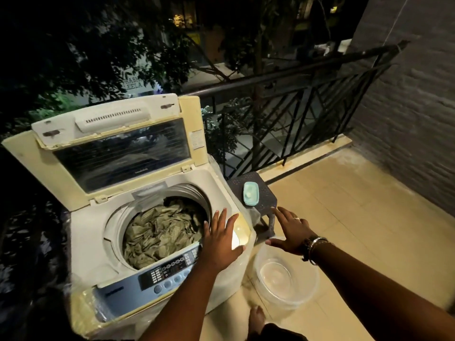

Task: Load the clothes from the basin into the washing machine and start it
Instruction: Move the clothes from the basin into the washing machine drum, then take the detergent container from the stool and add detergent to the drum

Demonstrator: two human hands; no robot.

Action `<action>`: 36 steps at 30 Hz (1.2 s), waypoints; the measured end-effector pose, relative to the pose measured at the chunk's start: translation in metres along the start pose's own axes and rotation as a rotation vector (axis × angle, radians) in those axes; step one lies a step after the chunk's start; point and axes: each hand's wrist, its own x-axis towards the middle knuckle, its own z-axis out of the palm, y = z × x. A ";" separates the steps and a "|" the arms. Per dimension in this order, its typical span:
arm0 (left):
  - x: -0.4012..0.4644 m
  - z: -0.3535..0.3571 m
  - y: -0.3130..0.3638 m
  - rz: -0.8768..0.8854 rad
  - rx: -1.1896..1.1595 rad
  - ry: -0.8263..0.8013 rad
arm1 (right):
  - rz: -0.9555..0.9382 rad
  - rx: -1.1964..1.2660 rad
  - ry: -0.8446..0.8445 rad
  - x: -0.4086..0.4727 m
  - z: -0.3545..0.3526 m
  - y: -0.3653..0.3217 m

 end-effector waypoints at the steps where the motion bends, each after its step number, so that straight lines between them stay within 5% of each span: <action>1: 0.001 -0.002 -0.004 -0.010 -0.026 0.006 | -0.016 0.002 0.006 0.008 -0.001 -0.002; 12: 0.001 -0.039 -0.109 -0.410 0.062 0.093 | -0.519 -0.050 0.099 0.155 -0.012 -0.109; 20: 0.011 -0.052 -0.185 -0.633 0.079 0.149 | -0.857 -0.148 -0.059 0.247 -0.007 -0.217; 22: 0.026 -0.046 -0.205 -0.801 -0.273 0.272 | -0.783 -0.030 -0.138 0.256 -0.001 -0.240; 24: 0.046 -0.048 -0.228 -0.995 -0.925 0.422 | -0.569 0.315 -0.276 0.267 0.010 -0.266; 27: 0.082 -0.058 -0.255 -1.111 -1.609 0.415 | -0.182 0.902 -0.342 0.294 0.027 -0.303; 30: 0.107 -0.071 -0.266 -1.068 -1.838 0.510 | 0.132 1.529 -0.388 0.311 0.031 -0.328; 36: 0.124 -0.058 -0.300 -1.171 -2.077 0.553 | 0.501 1.674 -0.244 0.342 0.067 -0.363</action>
